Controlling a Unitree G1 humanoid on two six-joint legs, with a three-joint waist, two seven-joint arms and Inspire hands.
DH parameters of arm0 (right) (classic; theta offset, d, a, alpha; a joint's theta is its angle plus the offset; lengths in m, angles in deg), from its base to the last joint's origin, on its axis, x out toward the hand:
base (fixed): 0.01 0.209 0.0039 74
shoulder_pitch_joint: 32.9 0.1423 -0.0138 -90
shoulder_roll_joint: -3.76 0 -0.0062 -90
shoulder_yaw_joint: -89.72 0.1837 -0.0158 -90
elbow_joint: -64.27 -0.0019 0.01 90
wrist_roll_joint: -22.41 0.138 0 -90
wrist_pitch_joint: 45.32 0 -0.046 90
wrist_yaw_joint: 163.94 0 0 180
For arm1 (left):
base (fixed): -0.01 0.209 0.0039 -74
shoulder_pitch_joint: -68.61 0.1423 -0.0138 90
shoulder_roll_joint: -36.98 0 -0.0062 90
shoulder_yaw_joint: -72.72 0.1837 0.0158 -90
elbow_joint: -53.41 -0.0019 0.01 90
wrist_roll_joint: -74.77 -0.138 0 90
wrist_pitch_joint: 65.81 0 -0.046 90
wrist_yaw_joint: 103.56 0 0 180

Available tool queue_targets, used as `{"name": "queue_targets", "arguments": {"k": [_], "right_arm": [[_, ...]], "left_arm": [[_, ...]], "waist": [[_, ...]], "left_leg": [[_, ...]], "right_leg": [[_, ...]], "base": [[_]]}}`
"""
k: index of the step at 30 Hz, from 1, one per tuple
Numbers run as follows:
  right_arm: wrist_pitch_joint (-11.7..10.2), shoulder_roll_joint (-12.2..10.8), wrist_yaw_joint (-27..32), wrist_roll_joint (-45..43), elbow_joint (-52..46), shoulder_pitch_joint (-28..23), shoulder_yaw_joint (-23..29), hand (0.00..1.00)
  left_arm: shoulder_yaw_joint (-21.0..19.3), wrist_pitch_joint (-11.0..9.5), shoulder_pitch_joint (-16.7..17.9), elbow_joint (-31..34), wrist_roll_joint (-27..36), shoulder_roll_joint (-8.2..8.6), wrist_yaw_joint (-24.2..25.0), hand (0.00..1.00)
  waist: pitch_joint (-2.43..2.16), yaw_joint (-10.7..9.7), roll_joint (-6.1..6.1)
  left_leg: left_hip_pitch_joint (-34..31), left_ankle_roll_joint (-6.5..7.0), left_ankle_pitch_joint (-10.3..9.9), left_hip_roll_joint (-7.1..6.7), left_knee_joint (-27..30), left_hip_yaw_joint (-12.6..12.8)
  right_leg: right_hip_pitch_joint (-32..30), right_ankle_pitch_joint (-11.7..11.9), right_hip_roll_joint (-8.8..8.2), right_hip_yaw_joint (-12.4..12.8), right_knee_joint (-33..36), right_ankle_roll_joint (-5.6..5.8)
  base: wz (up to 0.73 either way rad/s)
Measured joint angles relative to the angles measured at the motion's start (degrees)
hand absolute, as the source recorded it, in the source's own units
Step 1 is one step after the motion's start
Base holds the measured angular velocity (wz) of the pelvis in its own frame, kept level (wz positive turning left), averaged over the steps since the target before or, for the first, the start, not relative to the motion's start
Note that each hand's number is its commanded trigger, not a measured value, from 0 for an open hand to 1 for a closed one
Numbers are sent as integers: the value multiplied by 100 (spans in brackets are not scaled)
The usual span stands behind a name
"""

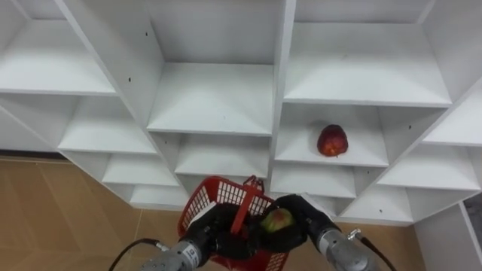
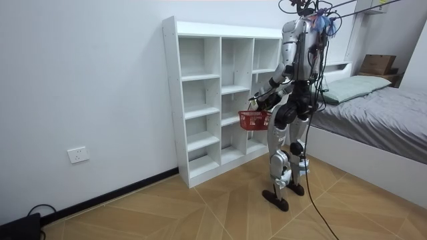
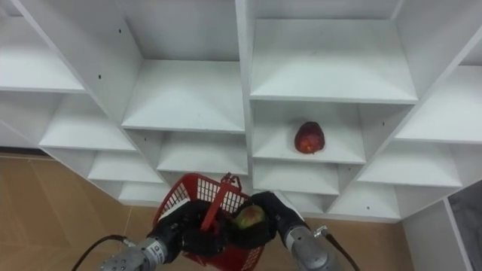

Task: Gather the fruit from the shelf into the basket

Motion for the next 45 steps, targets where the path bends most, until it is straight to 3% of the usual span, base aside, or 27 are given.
{"name": "queue_targets", "arguments": {"k": [1,2,3,19,38,45], "right_arm": [[3,-26,-38,-46,0,10,0,75],[9,-38,-47,-66,0,13,2,33],[12,-47,-54,-77,0,24,8,0],[18,-92,-182,-95,-1,82,-118,0],[16,-91,-312,-287,-3,68,-114,0],[16,48,-442,-279,-100,-20,-114,0]], "left_arm": [[12,9,-6,14,0,1,21,100],[10,11,-12,14,0,-1,21,100],[12,13,-23,16,0,0,28,100],[265,13,-204,16,106,68,130,100],[197,27,-212,35,102,74,272,100],[84,25,-184,71,92,-48,179,100]], "waist": [[2,0,2],[2,0,3],[4,-1,6],[13,-1,19],[6,2,8],[-6,1,-69]], "left_leg": [[-5,0,0,2,1,1],[-6,0,0,4,1,1],[-5,0,0,6,1,1],[-18,0,0,4,-6,1],[27,0,0,13,-5,26],[142,-1,0,16,-24,17]], "right_leg": [[-6,-1,1,-1,2,1],[-6,-1,3,-2,2,1],[-6,-1,5,-3,2,1],[-7,-1,5,3,-27,0],[14,3,36,80,-16,-4],[138,1,38,75,-34,-5]], "base": [[0],[0],[0],[0],[0],[0]]}}
